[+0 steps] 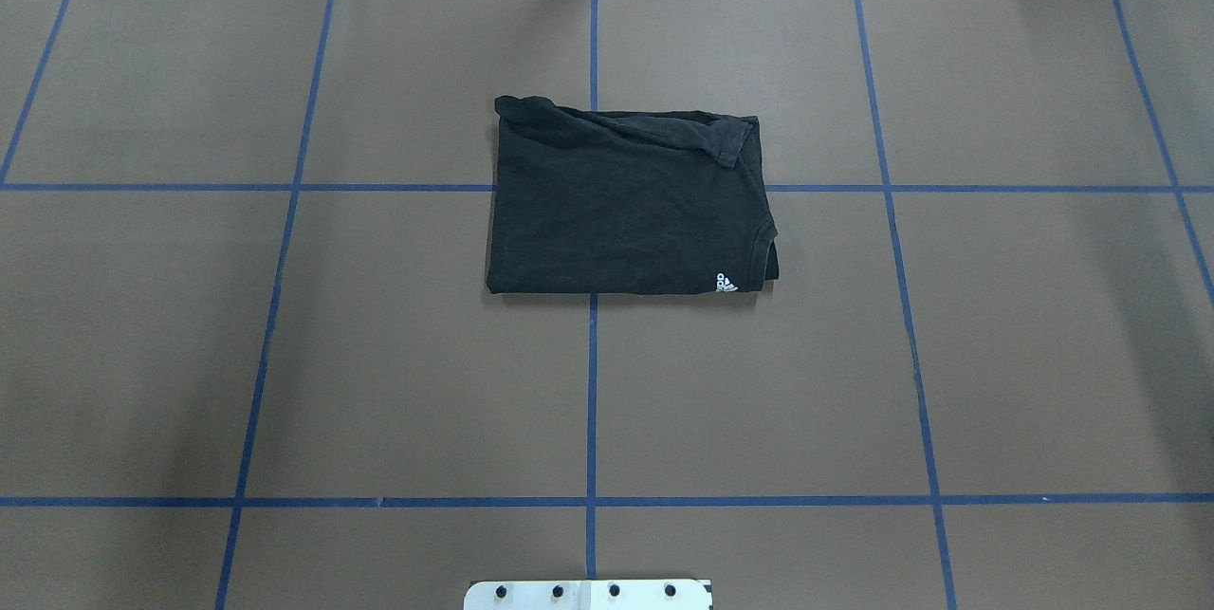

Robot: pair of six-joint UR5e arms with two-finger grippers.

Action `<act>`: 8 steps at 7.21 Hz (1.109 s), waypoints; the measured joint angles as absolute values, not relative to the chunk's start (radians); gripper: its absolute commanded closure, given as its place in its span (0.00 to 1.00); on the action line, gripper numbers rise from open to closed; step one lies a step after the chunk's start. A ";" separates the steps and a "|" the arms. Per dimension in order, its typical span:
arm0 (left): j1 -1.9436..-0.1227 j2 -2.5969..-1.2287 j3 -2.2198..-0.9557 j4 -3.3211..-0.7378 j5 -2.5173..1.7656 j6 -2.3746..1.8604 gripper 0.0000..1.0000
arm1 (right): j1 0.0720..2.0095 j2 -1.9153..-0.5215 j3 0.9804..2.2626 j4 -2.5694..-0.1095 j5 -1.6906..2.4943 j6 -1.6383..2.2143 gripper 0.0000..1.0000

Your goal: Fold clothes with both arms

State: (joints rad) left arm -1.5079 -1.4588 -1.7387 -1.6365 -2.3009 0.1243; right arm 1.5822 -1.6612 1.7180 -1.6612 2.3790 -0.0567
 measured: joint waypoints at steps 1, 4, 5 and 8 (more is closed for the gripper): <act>-1.508 -1.459 -1.739 -1.636 -2.301 0.123 0.00 | 1.582 -1.660 1.718 -1.660 2.377 -0.057 0.00; -1.509 -1.459 -1.743 -1.637 -2.301 0.053 0.00 | 1.582 -1.660 1.718 -1.661 2.372 -0.057 0.00; -1.509 -1.462 -1.744 -1.638 -2.301 0.009 0.00 | 1.582 -1.660 1.717 -1.661 2.371 -0.057 0.00; -1.508 -1.468 -1.744 -1.638 -2.301 -0.058 0.00 | 1.582 -1.660 1.716 -1.661 2.370 -0.057 0.00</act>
